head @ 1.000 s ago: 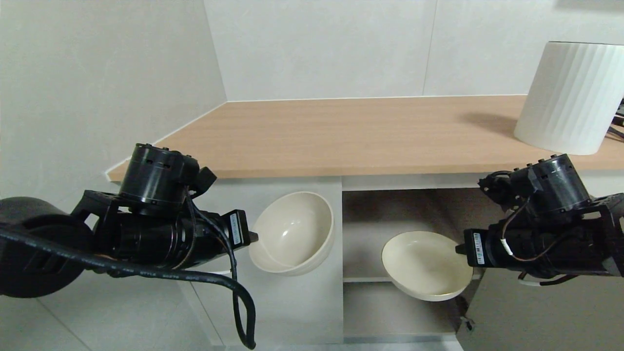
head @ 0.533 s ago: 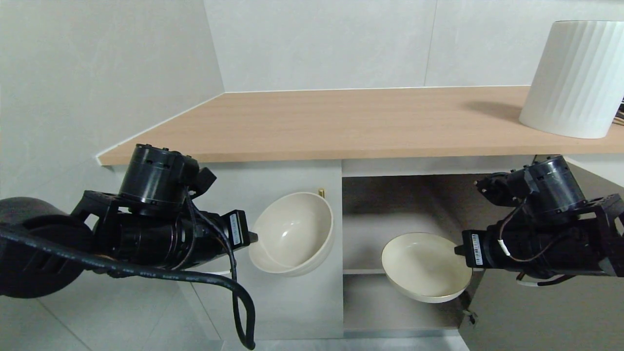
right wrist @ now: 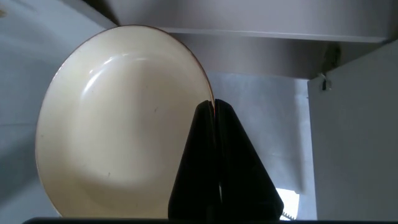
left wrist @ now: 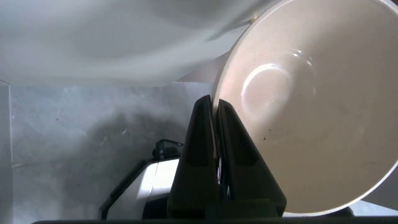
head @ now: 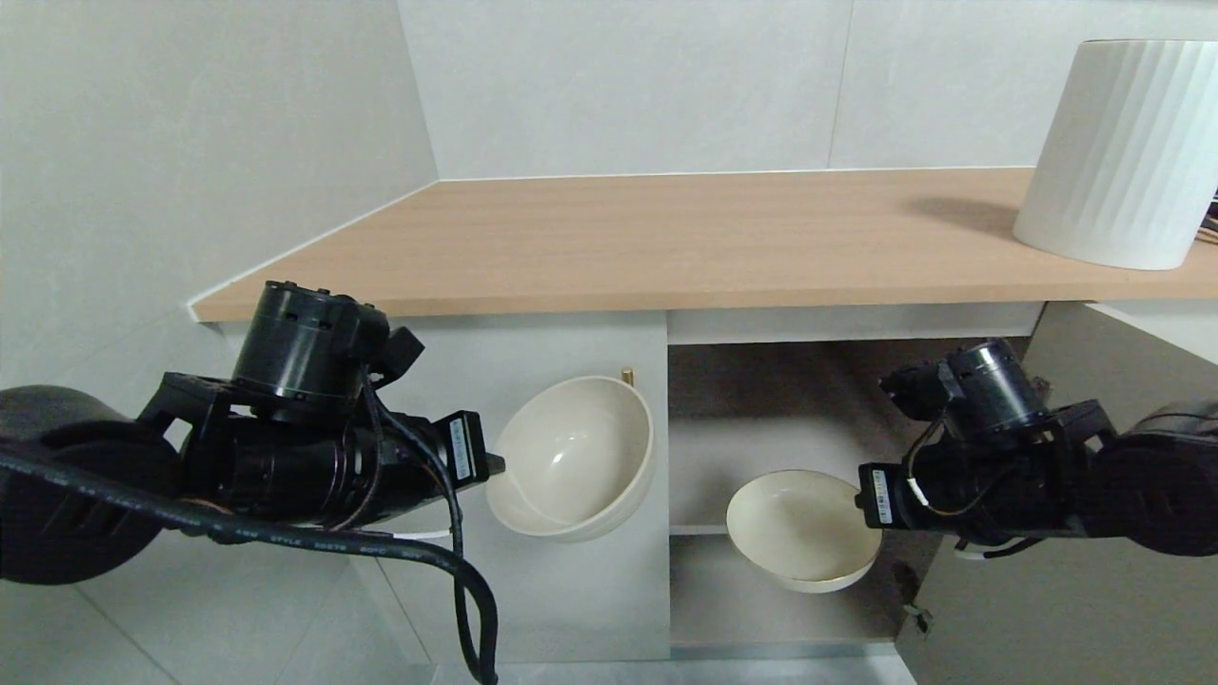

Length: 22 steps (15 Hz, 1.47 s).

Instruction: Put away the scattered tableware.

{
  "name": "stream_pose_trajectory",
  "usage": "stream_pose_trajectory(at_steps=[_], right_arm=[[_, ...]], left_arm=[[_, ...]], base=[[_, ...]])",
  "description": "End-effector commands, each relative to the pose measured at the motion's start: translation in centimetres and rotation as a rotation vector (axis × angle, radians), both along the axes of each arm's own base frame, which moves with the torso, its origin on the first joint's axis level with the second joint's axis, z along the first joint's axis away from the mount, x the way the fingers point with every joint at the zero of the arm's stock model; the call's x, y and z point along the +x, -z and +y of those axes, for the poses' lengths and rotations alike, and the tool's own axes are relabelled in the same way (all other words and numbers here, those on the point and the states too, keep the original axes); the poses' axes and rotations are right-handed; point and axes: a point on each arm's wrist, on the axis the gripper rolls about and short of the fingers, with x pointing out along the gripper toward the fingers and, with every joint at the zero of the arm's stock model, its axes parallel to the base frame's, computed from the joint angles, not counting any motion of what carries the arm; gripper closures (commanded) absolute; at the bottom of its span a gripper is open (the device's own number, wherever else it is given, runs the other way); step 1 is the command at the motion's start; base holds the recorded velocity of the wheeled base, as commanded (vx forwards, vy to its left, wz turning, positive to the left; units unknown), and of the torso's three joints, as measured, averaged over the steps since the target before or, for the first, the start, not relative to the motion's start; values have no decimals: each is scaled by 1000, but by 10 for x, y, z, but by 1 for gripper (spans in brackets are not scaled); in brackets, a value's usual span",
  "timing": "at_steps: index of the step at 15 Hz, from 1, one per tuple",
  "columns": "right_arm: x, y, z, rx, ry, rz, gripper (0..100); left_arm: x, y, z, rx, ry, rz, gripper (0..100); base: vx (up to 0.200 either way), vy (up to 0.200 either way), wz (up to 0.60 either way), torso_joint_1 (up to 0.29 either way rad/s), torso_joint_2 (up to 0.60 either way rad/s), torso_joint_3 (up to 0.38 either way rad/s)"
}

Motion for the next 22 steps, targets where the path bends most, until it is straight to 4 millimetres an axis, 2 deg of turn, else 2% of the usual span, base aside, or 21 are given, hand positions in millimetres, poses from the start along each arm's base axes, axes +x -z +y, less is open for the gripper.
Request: stream_pose_trajectory(at_steps=[1,5,12,16,22], right_arm=[[24,41,5,-26,26,53,100],[52,77,2,23,103,21,100],[90,133,0,-26,234,-97,100],[110,149,-10,-32,290,-103,100],[128,153,-10,-42,338,-144,100]], left_arm=[[0,0,0,-1,0,0,100],[0,0,0,-2,0,2,100],[-3,0,-3,-3,14,1,100],[-3,1,-5,-1,20,3,100],[-4,1,-6,0,25,4,100]], base=[[0,0,0,0,0,0],[0,0,0,0,0,0],[0,0,0,0,0,0],[0,0,0,0,0,0],[0,0,0,0,0,0]])
